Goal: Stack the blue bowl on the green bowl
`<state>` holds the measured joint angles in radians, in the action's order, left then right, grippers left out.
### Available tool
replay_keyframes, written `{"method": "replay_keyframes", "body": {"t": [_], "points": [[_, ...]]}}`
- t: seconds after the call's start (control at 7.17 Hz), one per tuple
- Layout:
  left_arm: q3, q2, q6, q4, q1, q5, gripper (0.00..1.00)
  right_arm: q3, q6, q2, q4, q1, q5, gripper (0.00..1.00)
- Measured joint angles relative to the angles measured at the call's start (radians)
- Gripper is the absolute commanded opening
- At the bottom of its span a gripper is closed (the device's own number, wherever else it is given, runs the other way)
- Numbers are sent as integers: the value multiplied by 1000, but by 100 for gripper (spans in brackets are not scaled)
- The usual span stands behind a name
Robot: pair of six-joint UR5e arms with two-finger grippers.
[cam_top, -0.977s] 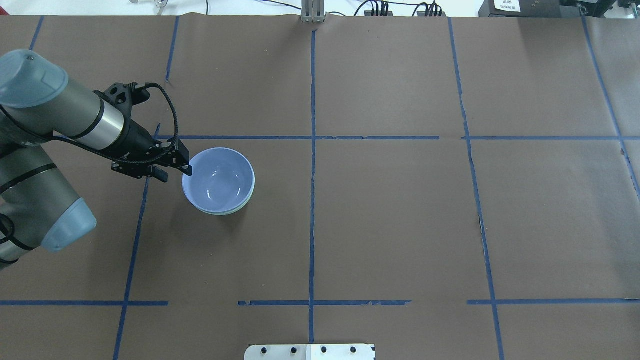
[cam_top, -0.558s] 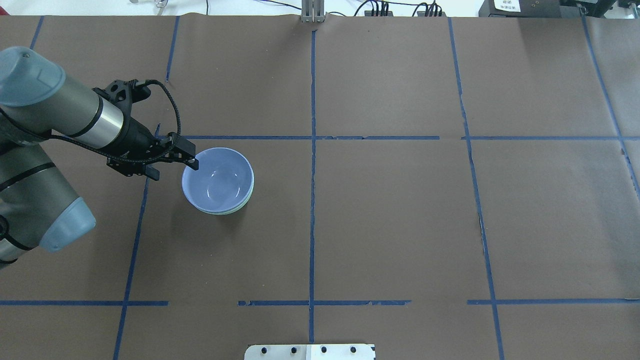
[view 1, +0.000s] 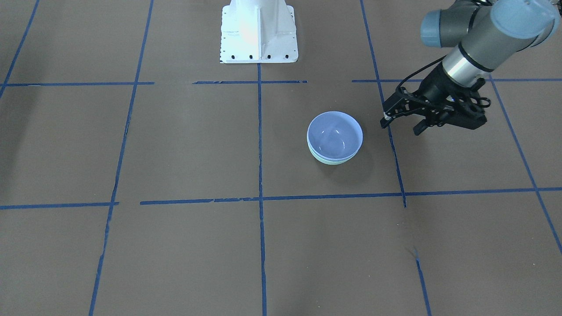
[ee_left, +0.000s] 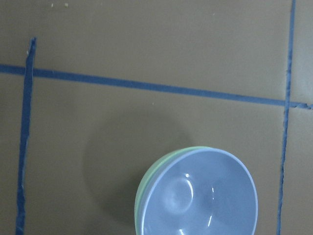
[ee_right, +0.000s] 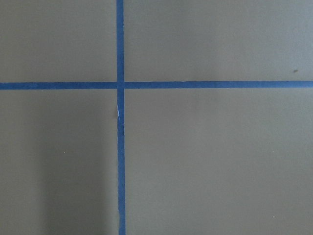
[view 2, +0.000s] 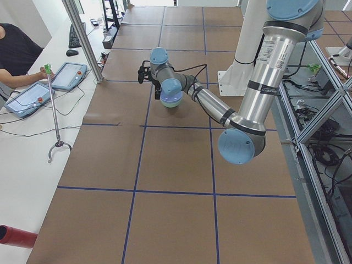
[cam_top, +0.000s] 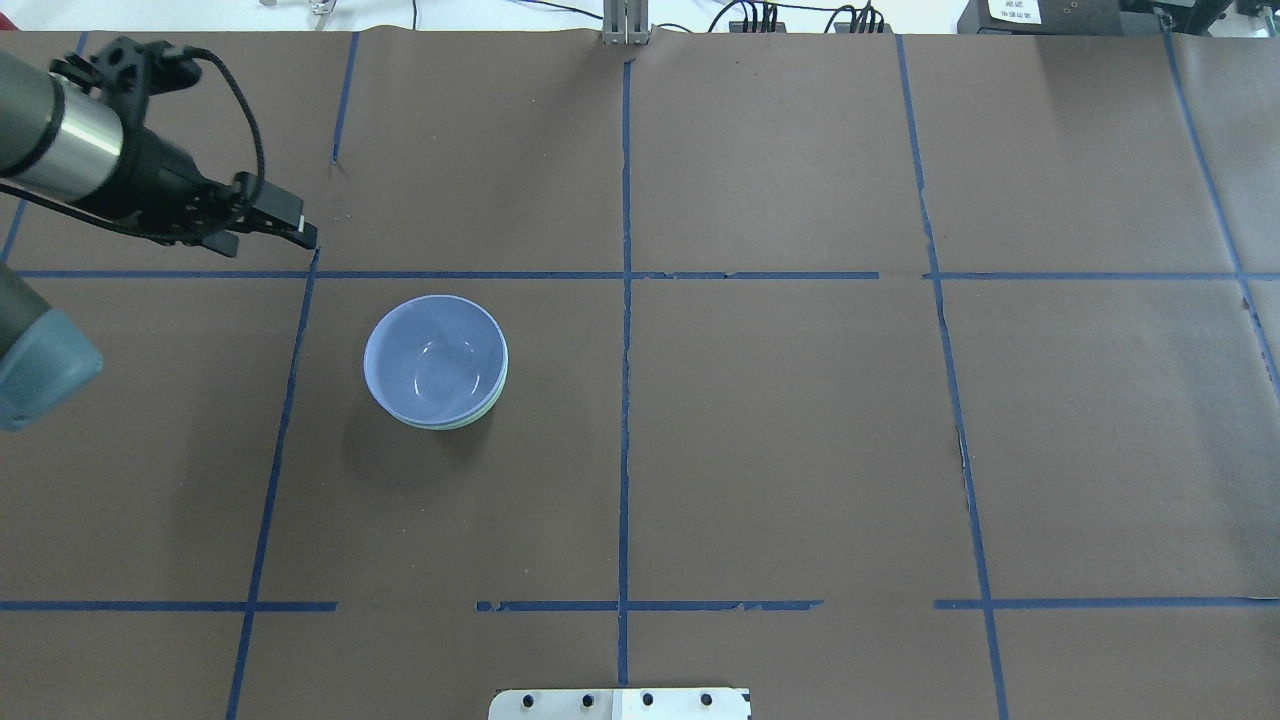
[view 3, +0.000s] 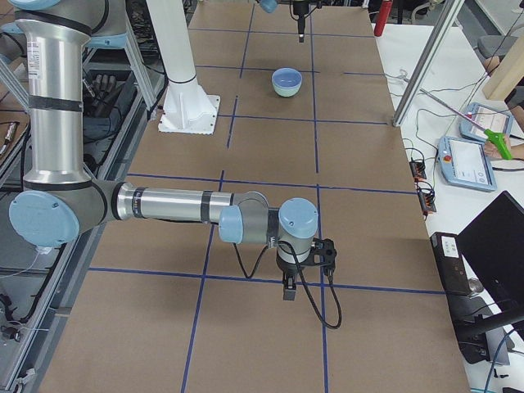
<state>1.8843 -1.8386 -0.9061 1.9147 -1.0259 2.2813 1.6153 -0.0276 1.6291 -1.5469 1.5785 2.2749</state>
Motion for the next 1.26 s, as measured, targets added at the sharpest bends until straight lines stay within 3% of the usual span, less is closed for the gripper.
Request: {"method": "replay_keyframes", "body": {"t": [0.42, 0.84, 1.26], "points": [[-11, 122, 404, -109, -175, -2, 100, 0, 0, 0, 1, 0, 1, 100], [-146, 245, 755, -127, -371, -1, 100, 0, 0, 0, 1, 0, 0, 100], [-192, 363, 894, -149, -494, 5, 100, 0, 0, 0, 1, 0, 0, 100]]}}
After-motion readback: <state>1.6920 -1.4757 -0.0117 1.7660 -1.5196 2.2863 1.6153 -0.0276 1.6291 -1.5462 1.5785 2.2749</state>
